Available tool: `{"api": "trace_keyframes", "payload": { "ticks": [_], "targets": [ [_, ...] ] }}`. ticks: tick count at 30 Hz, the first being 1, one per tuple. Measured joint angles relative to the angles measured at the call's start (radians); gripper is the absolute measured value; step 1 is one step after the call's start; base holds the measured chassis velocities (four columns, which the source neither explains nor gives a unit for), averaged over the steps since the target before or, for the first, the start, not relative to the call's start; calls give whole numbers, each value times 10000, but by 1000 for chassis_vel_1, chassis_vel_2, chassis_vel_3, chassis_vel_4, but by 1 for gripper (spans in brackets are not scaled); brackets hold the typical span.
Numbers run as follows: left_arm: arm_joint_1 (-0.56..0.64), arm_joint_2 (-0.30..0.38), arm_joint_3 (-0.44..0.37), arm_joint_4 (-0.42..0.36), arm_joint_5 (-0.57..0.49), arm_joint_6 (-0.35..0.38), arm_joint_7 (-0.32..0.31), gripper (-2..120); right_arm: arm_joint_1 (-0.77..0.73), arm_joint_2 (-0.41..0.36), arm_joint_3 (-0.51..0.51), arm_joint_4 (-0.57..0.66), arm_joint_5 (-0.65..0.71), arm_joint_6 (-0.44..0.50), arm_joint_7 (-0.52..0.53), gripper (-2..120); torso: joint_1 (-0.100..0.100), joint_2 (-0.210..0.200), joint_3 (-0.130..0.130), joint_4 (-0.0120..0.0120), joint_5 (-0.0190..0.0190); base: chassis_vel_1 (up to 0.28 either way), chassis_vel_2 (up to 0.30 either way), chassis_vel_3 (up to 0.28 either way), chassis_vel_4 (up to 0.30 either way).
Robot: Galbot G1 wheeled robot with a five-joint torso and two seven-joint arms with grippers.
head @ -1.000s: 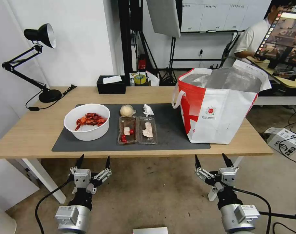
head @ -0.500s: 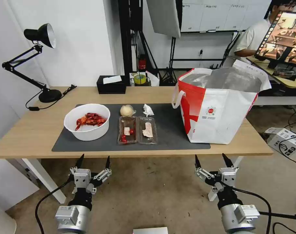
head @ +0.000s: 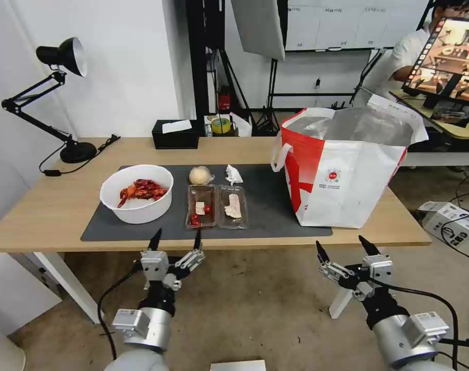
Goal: Pick up the trash from the table and place it into the takeout bag.
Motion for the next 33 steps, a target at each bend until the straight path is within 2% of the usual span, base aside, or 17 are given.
{"api": "trace_keyframes", "payload": {
  "ticks": [10, 25, 30, 32, 33],
  "targets": [
    [71, 6, -28, -23, -70, -198, 182, 100, 32, -1, -41, -39, -2, 412, -12, 100, 0, 0, -1, 0, 0, 0, 0, 0, 0],
    [258, 64, -171, -43, -23, -262, 334, 100, 66, 39, -229, -132, 245, 521, 52, 100, 0, 1, -1, -1, -1, 0, 0, 0, 0],
    [295, 168, -293, -68, -40, -263, 411, 100, 108, -30, -312, -143, 789, 497, 338, 100, 0, 0, 0, -1, -1, 0, 0, 0, 0],
    [296, 209, -363, -92, -77, -259, 418, 100, 137, -58, -385, -125, 1214, 441, 553, 100, -1, 0, 0, -1, -1, 0, 0, 0, 0],
    [296, 265, -455, -123, -131, -252, 421, 100, 182, -97, -493, -48, 1921, 267, 851, 100, 0, 0, -1, -1, 0, 0, 0, 0, 0]
  ]
}}
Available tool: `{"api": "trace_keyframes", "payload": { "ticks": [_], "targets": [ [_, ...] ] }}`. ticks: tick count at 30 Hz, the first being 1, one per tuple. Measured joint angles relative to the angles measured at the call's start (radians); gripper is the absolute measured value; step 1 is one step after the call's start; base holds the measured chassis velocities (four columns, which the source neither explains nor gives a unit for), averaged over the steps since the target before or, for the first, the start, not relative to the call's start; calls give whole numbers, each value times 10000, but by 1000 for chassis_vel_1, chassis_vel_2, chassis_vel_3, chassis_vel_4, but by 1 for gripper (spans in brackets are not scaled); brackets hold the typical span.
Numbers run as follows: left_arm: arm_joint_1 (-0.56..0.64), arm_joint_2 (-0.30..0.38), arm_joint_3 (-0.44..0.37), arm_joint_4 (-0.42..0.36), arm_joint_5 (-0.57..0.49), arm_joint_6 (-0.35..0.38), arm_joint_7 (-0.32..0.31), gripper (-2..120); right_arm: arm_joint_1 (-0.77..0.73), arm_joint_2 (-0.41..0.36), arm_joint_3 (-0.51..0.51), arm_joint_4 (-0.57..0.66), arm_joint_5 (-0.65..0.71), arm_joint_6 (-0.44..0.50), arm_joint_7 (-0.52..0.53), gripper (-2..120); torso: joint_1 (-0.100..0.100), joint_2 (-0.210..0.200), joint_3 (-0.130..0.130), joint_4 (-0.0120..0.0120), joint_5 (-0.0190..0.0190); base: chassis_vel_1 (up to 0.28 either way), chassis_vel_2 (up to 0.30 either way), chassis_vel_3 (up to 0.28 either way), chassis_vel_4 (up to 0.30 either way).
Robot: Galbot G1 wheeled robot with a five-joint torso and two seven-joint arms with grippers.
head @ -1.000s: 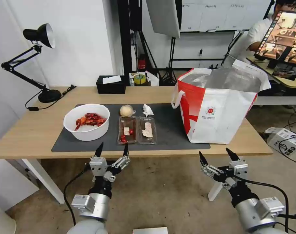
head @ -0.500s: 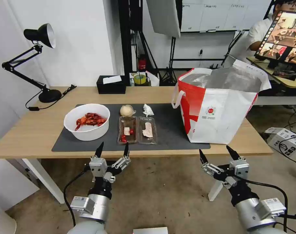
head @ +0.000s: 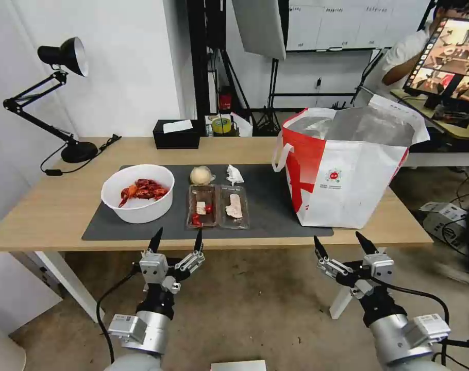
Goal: Pick up the trash from the table and place it into the takeout bag.
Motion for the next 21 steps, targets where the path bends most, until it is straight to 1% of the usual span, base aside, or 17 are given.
{"api": "trace_keyframes", "payload": {
  "ticks": [1, 3, 4, 5, 6, 7, 8, 9, 10, 11, 13, 14, 15, 16, 17, 20, 21],
  "targets": [
    [0, 0, 0, 0, 0, 0, 0, 100, 0, 0, 0, 0, 0, 0, 0, 100, 0, 0, 0, 0, 0, 0, 0, 0, 0],
    [2, 65, -110, -25, -74, 9, 5, 100, 64, -68, -109, 125, 919, -221, 285, 100, 0, 0, 0, 0, -1, 0, 0, 0, 0],
    [25, 126, -201, -63, -164, 16, 15, 100, 151, -155, -190, 262, 1822, -444, 482, 100, 0, 0, 0, 0, -1, 0, 0, 0, 0],
    [25, 126, -201, -63, -164, 16, 15, 100, 151, -155, -190, 262, 1822, -444, 482, 100, 0, 0, 0, 0, -1, 0, 0, 0, 0],
    [40, 151, -249, -90, -205, 19, 21, 100, 205, -203, -222, 352, 2377, -576, 584, 100, 0, 0, 0, 0, 0, 0, 0, 0, 0],
    [58, 186, -309, -120, -249, 25, 33, 100, 303, -283, -264, 505, 3274, -779, 724, 100, 0, 0, 0, 0, 0, 0, 0, 0, 0],
    [64, 205, -343, -129, -270, 30, 39, 100, 359, -326, -273, 571, 3745, -863, 791, 100, 0, 0, 0, 1, -1, 0, 0, 0, 0],
    [64, 205, -343, -129, -270, 30, 39, 100, 359, -326, -273, 571, 3745, -863, 791, 100, 0, 0, 0, 1, -1, 0, 0, 0, 0],
    [65, 222, -367, -134, -283, 31, 45, 100, 412, -372, -285, 624, 4203, -928, 846, 100, 0, 0, 0, 0, -1, 0, 0, 0, 0],
    [65, 222, -367, -134, -283, 31, 45, 100, 412, -372, -285, 624, 4203, -928, 846, 100, 0, 0, 0, 0, -1, 0, 0, 0, 0],
    [63, 357, -479, -161, -377, 54, 82, 100, 700, -694, -368, 714, 6244, -1052, 1101, 100, -1, 0, 0, 0, -1, 0, 0, 0, 0],
    [63, 357, -479, -161, -377, 54, 82, 100, 700, -694, -368, 714, 6244, -1052, 1101, 100, -1, 0, 0, 0, -1, 0, 0, 0, 0],
    [61, 385, -495, -170, -395, 69, 83, 100, 768, -767, -392, 711, 6585, -1052, 1148, 100, -1, 0, 0, 0, -1, 0, 0, 0, 0],
    [56, 428, -523, -175, -412, 126, 85, 100, 905, -875, -454, 671, 7247, -1052, 1295, 100, -1, 0, 0, 0, -1, 0, 0, 0, 0],
    [56, 428, -523, -175, -412, 126, 85, 100, 905, -875, -454, 671, 7247, -1052, 1295, 100, -1, 0, 0, 0, -1, 0, 0, 0, 0],
    [29, 469, -575, -179, -410, 275, 70, 100, 1300, -954, -727, 529, 8800, -994, 1773, 100, -1, 0, 0, 0, 0, 0, 0, 0, 0],
    [29, 469, -575, -179, -410, 275, 70, 100, 1300, -954, -727, 529, 8800, -994, 1773, 100, -1, 0, 0, 0, 0, 0, 0, 0, 0]
  ]
}}
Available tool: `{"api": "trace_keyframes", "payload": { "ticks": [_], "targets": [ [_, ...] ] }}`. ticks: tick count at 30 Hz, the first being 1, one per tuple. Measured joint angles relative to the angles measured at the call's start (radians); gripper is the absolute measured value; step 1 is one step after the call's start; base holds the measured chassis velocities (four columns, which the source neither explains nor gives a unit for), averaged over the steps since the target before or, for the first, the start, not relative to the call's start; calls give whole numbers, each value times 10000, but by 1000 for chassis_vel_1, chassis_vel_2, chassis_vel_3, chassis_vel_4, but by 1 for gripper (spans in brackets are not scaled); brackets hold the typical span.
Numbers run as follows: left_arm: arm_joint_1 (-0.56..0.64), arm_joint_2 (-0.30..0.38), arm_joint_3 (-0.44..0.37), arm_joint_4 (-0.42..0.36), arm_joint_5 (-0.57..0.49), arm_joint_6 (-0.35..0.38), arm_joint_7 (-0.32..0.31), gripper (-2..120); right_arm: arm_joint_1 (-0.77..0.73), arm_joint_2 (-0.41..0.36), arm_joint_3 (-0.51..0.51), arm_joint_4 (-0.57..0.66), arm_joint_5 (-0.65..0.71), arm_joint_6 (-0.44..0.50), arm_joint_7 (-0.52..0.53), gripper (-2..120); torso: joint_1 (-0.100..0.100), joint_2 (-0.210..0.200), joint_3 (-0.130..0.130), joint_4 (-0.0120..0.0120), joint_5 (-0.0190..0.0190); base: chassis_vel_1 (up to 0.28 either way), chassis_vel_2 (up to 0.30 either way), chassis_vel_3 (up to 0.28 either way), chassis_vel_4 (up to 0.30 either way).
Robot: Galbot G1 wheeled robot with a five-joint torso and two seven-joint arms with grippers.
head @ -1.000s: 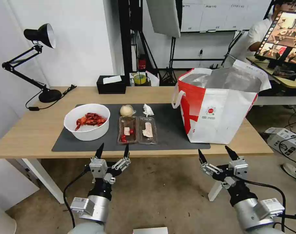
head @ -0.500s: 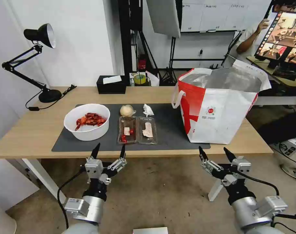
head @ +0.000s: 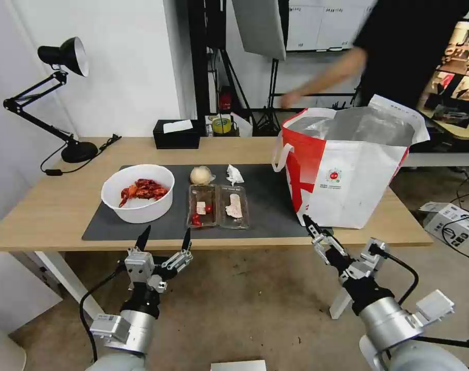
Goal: Pick up the trash from the table and place it into the takeout bag.
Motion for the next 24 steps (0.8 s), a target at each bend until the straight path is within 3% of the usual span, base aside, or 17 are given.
{"api": "trace_keyframes", "payload": {
  "ticks": [2, 6, 15, 20, 24],
  "targets": [
    [5, 36, -32, 0, 34, 56, -6, 100, 413, 13, -369, -131, 1021, 172, 442, 100, 0, 1, 0, 0, 0, 0, 0, 0, 0],
    [54, 89, -81, 0, 69, 104, -11, 100, 1051, 79, -897, -390, 1838, 459, 856, 100, 0, 0, 0, 1, 1, 0, 0, 0, 0],
    [110, 115, -244, 29, 76, 182, -11, 100, 2526, 265, -2051, -1375, 2233, 1293, 1807, 100, 0, 0, 1, 1, -1, 0, 0, 0, 0],
    [233, 50, -337, 134, 200, 200, -33, 100, 3707, 945, -2842, -2167, 3026, 1682, 3222, 100, 1, 0, 1, 0, -1, 0, 0, 0, 0],
    [267, 7, -347, 204, 305, 215, -44, 100, 4061, 1394, -3186, -2475, 3281, 1723, 3534, 100, 0, 0, 0, 0, -1, 0, 0, 0, 0]
  ]
}}
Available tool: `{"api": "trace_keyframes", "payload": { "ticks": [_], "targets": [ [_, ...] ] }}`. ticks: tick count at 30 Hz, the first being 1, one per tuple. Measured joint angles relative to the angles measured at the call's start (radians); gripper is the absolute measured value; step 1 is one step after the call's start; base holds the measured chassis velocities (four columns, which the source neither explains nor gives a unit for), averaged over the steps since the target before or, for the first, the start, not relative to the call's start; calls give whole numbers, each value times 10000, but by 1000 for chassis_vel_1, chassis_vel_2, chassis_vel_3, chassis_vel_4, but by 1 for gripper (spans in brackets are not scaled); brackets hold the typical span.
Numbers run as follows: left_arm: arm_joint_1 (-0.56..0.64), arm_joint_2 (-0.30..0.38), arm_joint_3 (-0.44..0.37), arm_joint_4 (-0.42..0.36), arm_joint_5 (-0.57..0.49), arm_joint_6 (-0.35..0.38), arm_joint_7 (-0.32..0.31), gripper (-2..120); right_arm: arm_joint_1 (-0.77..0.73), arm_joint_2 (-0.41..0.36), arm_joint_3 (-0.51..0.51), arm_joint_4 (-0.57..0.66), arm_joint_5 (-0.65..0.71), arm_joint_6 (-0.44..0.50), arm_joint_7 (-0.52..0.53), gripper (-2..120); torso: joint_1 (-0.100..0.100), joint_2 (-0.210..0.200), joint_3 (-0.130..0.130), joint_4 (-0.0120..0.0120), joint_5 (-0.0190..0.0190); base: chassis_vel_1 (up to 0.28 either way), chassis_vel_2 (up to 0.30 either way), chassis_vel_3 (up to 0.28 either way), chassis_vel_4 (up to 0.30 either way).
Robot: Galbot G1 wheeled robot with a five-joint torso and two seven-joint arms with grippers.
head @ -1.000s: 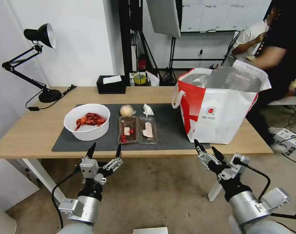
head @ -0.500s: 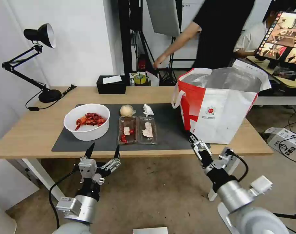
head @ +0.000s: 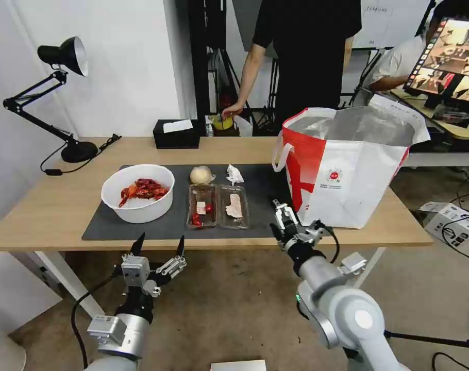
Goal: Pick up the trash from the table and place it into the takeout bag.
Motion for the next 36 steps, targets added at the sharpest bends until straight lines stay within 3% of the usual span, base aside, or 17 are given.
{"api": "trace_keyframes", "payload": {
  "ticks": [8, 16, 36],
  "targets": [
    [18, -12, -55, 214, 19, 37, -19, 100, 409, 1180, -242, -1042, -50, -72, 373, 100, 0, 0, 0, 0, 0, 0, 0, 0, 0],
    [49, 10, -45, 337, -16, 98, -61, 100, 588, 1892, -382, -1624, -148, -181, 392, 100, 1, 0, 0, 0, 0, 0, 0, 0, 0],
    [-219, -9, -30, 481, 34, 241, -84, 100, 926, 1802, -331, -2438, 223, -498, -197, 100, 1, 0, 0, 0, 1, 0, 0, 0, 0]
  ]
}}
